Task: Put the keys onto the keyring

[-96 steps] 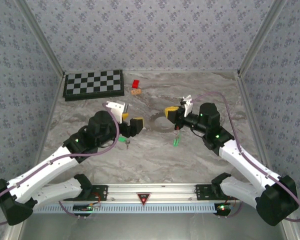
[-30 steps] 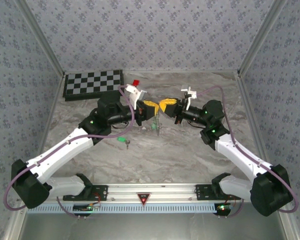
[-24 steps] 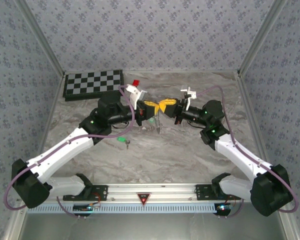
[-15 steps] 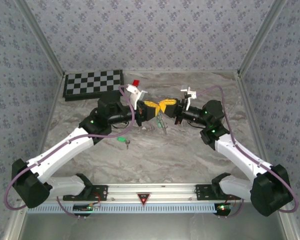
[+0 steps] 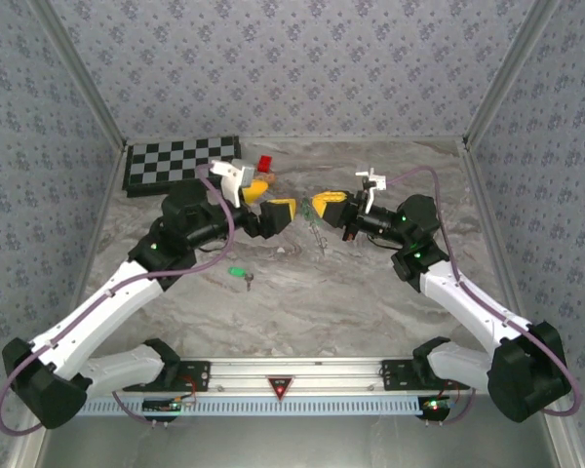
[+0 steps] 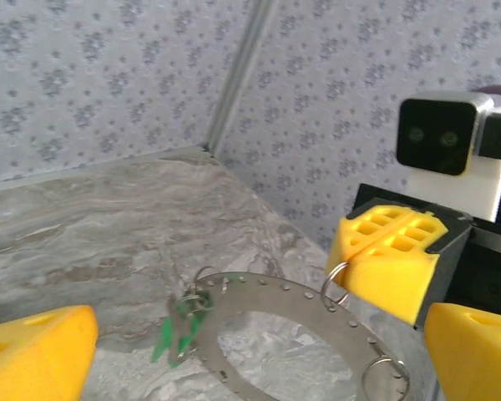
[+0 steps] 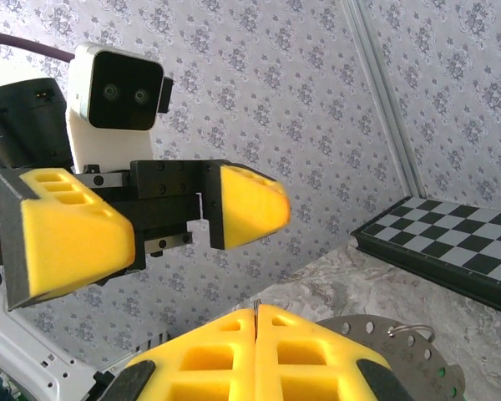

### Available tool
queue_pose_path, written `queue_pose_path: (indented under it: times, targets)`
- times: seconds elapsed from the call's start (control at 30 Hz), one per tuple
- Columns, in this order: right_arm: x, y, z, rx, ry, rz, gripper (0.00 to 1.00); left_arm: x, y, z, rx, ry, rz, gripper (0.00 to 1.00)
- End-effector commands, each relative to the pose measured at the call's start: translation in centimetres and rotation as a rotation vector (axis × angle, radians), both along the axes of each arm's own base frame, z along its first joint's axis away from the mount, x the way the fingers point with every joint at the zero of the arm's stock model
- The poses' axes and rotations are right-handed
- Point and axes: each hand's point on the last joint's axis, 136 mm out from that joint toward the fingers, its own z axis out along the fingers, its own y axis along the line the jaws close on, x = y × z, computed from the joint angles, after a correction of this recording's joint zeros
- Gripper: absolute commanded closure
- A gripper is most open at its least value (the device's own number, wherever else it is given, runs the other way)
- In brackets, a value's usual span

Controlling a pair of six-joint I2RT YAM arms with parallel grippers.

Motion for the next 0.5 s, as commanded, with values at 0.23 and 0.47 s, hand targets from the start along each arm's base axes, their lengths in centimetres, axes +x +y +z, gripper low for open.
queue_pose_path:
  times: [0.23,0.47]
  targets:
    - [-0.7,-0.1,3.0,0.066,-0.051,0.029,1.00,-1.7,-1.8,0.3,-0.035,0.014,-0.164,0.27]
    - [-1.0,-0.1,3.2,0.063,-0.056,0.034,1.00,-2.2,-4.0,0.9,-0.096,0.031,-0.286,0.53]
